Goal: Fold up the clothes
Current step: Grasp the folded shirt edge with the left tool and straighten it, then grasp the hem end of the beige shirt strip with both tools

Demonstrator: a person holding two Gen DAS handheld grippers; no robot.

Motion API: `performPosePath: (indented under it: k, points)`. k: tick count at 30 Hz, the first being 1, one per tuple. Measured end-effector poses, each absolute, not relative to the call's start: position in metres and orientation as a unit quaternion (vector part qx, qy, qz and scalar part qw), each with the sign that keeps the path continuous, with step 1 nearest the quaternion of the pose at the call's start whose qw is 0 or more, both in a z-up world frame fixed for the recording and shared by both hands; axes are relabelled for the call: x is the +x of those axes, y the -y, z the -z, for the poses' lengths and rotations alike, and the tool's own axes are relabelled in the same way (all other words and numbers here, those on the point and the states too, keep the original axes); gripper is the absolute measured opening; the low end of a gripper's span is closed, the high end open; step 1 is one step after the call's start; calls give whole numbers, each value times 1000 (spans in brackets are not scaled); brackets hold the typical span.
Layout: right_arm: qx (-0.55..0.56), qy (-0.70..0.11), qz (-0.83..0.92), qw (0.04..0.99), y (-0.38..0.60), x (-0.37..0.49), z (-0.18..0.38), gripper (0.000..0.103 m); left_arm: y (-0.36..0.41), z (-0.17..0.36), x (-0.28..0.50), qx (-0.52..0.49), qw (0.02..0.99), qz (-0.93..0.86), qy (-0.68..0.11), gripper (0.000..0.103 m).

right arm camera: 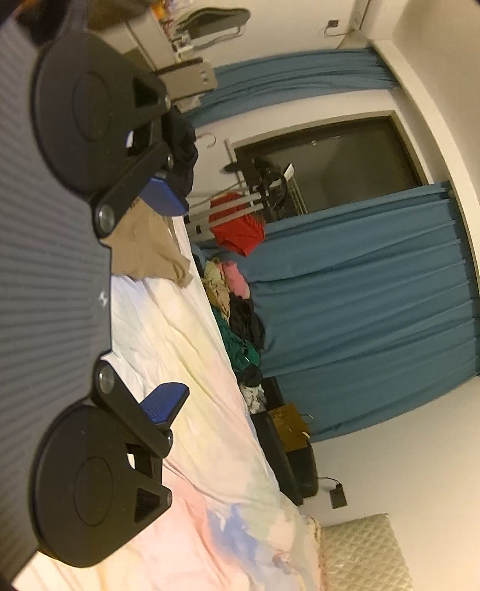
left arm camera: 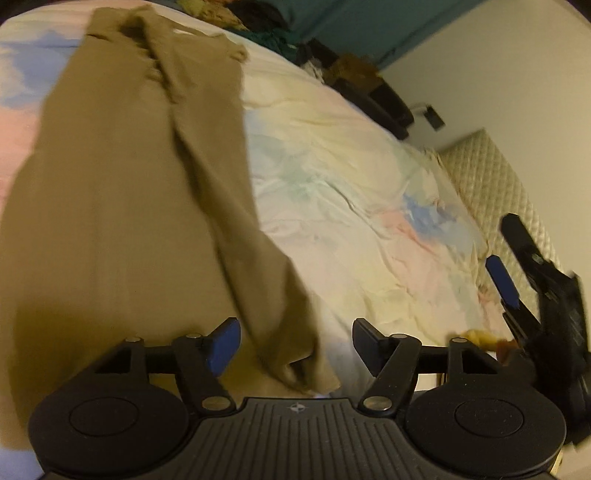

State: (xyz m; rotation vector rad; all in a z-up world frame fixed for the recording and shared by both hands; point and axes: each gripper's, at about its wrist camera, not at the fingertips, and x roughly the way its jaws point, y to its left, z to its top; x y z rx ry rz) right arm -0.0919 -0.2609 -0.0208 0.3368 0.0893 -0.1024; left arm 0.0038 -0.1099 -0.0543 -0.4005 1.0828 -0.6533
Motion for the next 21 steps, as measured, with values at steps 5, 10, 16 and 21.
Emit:
performPosePath:
  k: [5,10,16,21]
  points:
    - [158,-37,42,986,256,-96,22,98,130,66,9,-170,781,311,-514,45]
    - [178,-75,35,981,259,-82,29,98,119,72,5,-177,782,315,-507,5]
    - [214,-143,3,966,262,-58,42,98,56,74,-8,-212,786,269,-514,5]
    - [244,-254,-58,934,254,-29,60,98,37,96,-8,-202,778,229,-549,12]
